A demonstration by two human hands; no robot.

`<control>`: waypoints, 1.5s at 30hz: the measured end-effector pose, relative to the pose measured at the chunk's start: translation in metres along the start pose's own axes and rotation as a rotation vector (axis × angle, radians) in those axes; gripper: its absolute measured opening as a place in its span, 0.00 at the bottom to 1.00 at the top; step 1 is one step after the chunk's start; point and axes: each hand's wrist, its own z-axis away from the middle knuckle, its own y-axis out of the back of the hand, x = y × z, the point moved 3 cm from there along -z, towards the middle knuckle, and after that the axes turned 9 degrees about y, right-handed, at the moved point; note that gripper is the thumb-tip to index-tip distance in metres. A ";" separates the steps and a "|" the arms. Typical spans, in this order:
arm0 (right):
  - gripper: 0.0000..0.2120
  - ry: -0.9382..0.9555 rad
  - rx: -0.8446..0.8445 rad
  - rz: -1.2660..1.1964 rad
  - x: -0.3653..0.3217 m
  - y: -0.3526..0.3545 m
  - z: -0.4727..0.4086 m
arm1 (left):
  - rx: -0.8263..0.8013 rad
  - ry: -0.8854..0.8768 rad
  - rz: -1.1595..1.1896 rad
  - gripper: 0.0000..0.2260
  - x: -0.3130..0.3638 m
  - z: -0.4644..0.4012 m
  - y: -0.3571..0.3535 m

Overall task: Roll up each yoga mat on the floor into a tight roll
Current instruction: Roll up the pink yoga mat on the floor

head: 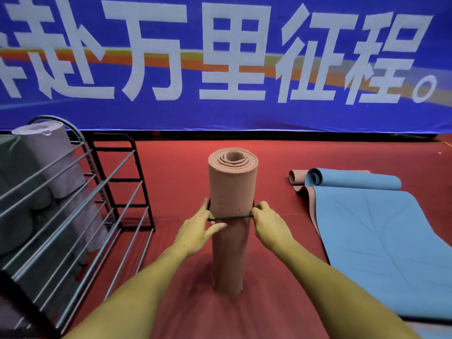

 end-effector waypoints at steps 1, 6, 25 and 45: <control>0.09 -0.027 -0.014 -0.002 0.008 -0.014 -0.002 | -0.069 0.051 0.034 0.24 -0.013 -0.006 -0.011; 0.07 -0.081 -0.052 -0.091 0.028 -0.082 -0.005 | -0.168 0.152 0.163 0.16 -0.045 -0.021 -0.058; 0.41 -0.301 0.173 -1.208 -0.004 -0.118 -0.003 | -0.196 0.312 0.697 0.53 -0.054 -0.020 -0.075; 0.71 -0.141 0.272 -0.770 -0.066 -0.059 0.016 | 0.212 0.136 0.685 0.42 0.034 -0.023 0.095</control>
